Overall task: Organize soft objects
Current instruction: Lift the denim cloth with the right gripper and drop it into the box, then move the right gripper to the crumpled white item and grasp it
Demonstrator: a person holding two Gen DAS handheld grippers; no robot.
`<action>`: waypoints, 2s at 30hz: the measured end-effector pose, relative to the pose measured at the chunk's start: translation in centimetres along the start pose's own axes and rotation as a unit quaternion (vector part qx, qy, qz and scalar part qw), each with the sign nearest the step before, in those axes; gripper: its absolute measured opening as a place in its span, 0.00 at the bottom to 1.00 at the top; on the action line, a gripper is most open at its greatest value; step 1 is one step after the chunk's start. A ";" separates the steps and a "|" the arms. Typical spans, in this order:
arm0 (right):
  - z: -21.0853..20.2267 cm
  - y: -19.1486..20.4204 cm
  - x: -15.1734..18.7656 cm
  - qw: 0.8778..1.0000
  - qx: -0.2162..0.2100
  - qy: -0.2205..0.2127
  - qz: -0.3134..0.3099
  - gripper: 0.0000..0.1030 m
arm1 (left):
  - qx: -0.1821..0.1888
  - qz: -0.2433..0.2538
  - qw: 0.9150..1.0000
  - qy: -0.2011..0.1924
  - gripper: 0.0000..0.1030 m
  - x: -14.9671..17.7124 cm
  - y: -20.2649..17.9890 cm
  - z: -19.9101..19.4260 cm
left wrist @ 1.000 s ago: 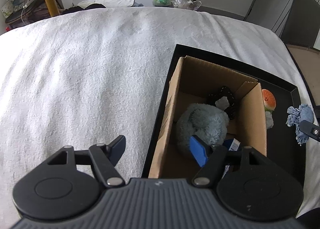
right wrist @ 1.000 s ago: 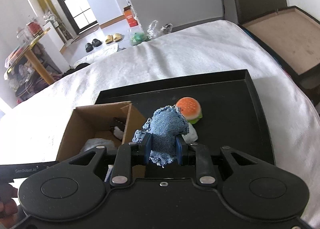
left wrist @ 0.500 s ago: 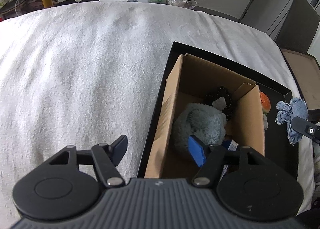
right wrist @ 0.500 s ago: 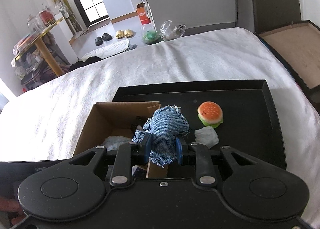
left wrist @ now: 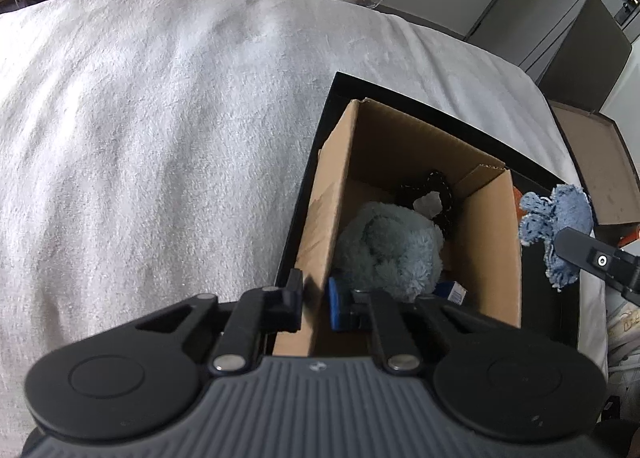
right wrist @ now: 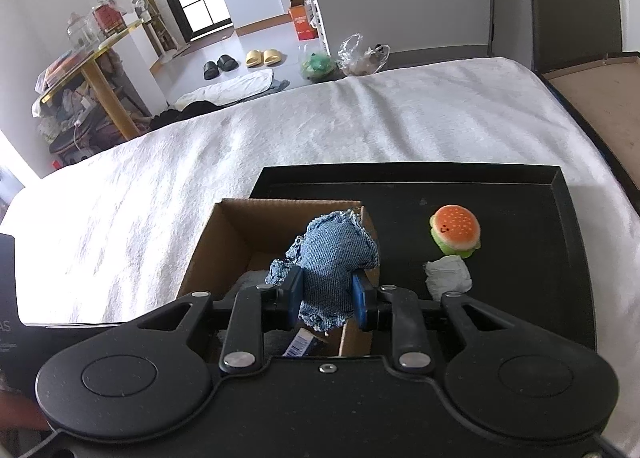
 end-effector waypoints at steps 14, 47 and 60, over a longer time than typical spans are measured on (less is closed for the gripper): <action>1.3 1.9 -0.1 1.000 -0.010 0.011 -0.011 0.43 | 0.012 -0.003 1.000 0.004 0.11 -0.1 0.3 -0.1; 0.3 -7.4 2.0 0.997 0.026 -0.004 0.070 0.48 | -0.053 0.036 0.998 0.002 0.32 -0.2 -1.9 -0.4; 2.9 -10.9 3.2 0.995 0.011 0.005 0.096 0.48 | -0.099 0.052 0.994 0.003 0.51 -0.5 -3.0 0.5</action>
Point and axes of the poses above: each gripper's, at about its wrist camera, not at the fingertips, and z roughly the way its jaws point, y to its left, x to its underside, the point moved 4 cm from there along z, roughly the way its jaws point, and after that the axes turned 7 degrees about -y, right-handed, at the moved point
